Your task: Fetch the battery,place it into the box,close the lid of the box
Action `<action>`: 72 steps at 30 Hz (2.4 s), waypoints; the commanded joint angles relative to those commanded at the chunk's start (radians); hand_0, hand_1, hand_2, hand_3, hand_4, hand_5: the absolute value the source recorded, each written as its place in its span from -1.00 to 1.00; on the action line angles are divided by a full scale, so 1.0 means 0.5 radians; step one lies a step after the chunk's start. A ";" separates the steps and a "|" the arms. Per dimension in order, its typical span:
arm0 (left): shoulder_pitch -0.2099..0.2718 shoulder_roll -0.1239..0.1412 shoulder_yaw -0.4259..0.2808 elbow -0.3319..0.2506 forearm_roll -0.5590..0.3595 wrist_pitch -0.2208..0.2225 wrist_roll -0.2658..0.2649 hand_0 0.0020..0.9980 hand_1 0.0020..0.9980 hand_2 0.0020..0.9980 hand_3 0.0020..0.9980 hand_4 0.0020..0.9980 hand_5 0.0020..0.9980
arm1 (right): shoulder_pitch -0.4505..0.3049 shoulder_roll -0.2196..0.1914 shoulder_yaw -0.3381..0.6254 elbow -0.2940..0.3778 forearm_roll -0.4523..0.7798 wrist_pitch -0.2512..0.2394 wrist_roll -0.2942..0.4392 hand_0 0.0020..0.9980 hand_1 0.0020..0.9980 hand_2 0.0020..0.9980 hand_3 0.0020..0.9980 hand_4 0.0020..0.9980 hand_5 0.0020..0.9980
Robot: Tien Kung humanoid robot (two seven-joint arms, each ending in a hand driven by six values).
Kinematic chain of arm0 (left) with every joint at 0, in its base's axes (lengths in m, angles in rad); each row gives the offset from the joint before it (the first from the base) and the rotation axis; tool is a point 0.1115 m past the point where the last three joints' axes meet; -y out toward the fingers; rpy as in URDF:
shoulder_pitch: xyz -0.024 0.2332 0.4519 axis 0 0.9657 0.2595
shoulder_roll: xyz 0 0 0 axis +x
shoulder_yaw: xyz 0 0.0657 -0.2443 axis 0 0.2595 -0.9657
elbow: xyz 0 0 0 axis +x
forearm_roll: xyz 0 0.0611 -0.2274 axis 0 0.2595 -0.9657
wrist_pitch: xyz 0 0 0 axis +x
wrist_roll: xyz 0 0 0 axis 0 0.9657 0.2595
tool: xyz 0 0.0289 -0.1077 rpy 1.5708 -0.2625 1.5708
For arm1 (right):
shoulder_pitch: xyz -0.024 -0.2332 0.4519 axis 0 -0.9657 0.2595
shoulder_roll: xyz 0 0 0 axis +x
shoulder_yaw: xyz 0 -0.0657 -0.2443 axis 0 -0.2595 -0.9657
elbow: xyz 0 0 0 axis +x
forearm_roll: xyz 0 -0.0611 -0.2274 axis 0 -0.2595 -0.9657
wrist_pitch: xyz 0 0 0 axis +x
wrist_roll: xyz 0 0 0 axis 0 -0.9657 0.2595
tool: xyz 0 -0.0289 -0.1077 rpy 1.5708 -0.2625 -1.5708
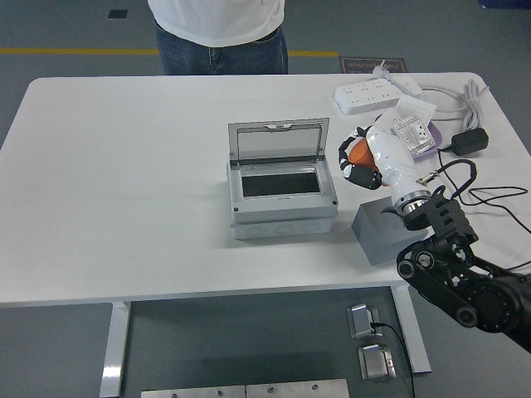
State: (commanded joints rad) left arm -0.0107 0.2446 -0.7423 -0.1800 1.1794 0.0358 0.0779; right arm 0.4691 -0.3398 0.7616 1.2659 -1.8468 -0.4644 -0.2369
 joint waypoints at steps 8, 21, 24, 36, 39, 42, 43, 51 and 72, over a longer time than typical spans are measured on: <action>0.003 0.005 0.001 0.000 -0.006 -0.004 0.005 -0.24 0.16 0.04 0.01 -1.00 -1.00 | 0.124 0.075 -0.193 -0.021 -0.089 0.104 -0.113 -0.69 -0.61 -0.56 -0.47 -1.00 -1.00; 0.001 0.016 0.007 0.000 -0.010 -0.009 0.014 -0.24 0.16 0.05 0.01 -1.00 -1.00 | 0.320 0.248 -0.438 -0.155 -0.029 0.180 -0.160 -0.73 -0.61 -0.56 -0.49 -1.00 -1.00; 0.002 0.016 0.006 0.000 -0.008 -0.010 0.018 -0.24 0.16 0.05 0.01 -1.00 -1.00 | 0.370 0.291 -0.485 -0.198 -0.032 0.207 -0.183 -0.73 -0.61 -0.56 -0.50 -1.00 -1.00; 0.002 0.023 0.006 0.000 0.000 -0.013 0.024 -0.24 0.17 0.05 0.02 -1.00 -1.00 | 0.545 0.367 -0.592 -0.274 -0.082 0.333 -0.289 -0.73 -0.61 -0.56 -0.50 -1.00 -1.00; 0.001 0.025 0.006 0.000 0.000 -0.013 0.025 -0.24 0.17 0.05 0.02 -1.00 -1.00 | 0.568 0.376 -0.607 -0.278 -0.082 0.339 -0.293 -0.73 -0.61 -0.56 -0.50 -1.00 -1.00; -0.001 0.025 0.013 0.000 -0.006 -0.015 0.025 -0.24 0.17 0.06 0.02 -1.00 -1.00 | 0.580 0.387 -0.621 -0.280 -0.072 0.341 -0.293 -0.73 -0.61 -0.56 -0.52 -1.00 -1.00; -0.002 0.025 0.015 0.000 -0.007 -0.015 0.025 -0.24 0.17 0.06 0.02 -1.00 -1.00 | 0.581 0.391 -0.623 -0.280 -0.063 0.342 -0.292 -0.73 -0.61 -0.56 -0.52 -1.00 -1.00; -0.006 0.023 0.015 0.000 -0.002 -0.017 0.029 -0.24 0.18 0.06 0.02 -1.00 -1.00 | 0.579 0.392 -0.595 -0.285 -0.053 0.377 -0.286 -0.73 -0.61 -0.56 -0.53 -1.00 -1.00; -0.014 0.026 0.017 0.000 0.000 -0.017 0.030 -0.24 0.18 0.06 0.02 -1.00 -1.00 | 0.568 0.395 -0.583 -0.287 -0.084 0.381 -0.293 0.14 -0.02 0.02 0.09 0.20 -0.71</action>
State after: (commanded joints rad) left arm -0.0177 0.2575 -0.7335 -0.1800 1.1794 0.0271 0.0931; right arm 0.7531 -0.1424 0.4699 1.1226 -1.8889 -0.2741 -0.3832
